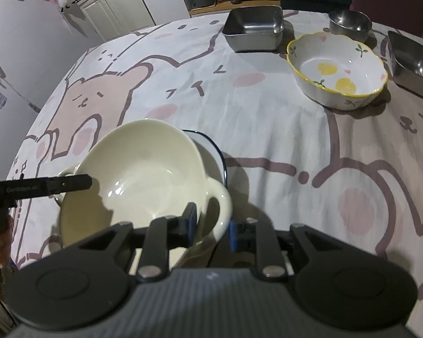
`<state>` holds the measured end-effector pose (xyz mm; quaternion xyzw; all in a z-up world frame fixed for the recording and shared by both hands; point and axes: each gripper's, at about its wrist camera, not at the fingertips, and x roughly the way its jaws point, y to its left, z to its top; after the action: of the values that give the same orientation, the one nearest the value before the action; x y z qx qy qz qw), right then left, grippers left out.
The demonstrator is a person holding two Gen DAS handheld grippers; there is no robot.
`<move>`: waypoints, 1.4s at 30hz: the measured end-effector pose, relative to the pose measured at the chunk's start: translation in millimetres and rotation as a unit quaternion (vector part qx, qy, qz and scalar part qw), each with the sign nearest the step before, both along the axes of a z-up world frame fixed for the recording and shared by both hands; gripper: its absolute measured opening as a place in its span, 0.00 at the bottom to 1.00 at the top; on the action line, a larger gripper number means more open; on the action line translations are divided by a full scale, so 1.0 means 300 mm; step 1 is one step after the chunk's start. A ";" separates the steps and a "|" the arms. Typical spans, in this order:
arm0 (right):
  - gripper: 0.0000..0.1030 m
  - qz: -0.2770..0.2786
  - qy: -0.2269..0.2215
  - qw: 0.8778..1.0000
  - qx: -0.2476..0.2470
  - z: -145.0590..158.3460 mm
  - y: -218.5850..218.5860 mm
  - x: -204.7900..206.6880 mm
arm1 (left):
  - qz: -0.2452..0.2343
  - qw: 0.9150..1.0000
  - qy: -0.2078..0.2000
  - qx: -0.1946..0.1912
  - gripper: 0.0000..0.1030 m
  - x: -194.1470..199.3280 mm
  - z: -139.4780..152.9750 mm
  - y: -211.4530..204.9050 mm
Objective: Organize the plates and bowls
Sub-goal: 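Lower the cream bowl onto the dark-rimmed white plate with both grippers, then open both grippers to release the cream bowl handles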
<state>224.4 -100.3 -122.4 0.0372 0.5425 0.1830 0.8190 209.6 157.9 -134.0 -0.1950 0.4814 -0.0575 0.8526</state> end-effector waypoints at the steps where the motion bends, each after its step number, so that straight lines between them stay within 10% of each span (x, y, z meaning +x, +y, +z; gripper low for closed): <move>1: 0.27 -0.003 0.003 1.000 0.003 -0.004 -0.003 0.002 | 0.000 1.000 0.000 0.001 0.27 0.000 0.001 0.000; 29: 0.35 -0.024 0.009 1.000 0.010 -0.020 -0.018 0.002 | -0.023 0.999 0.025 0.039 0.31 0.005 0.014 -0.039; 35: 0.53 -0.011 0.018 1.000 -0.002 -0.029 -0.018 -0.007 | -0.031 0.996 0.036 0.072 0.76 -0.007 0.018 -0.061; 42: 0.85 0.001 0.002 1.000 0.013 0.004 -0.040 -0.045 | -0.026 0.996 0.016 0.084 0.95 -0.033 0.081 -0.084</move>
<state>210.8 -112.5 -121.3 0.0476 0.5415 0.1907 0.8174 199.6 132.6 -109.7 -0.1107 0.5029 -0.0358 0.8565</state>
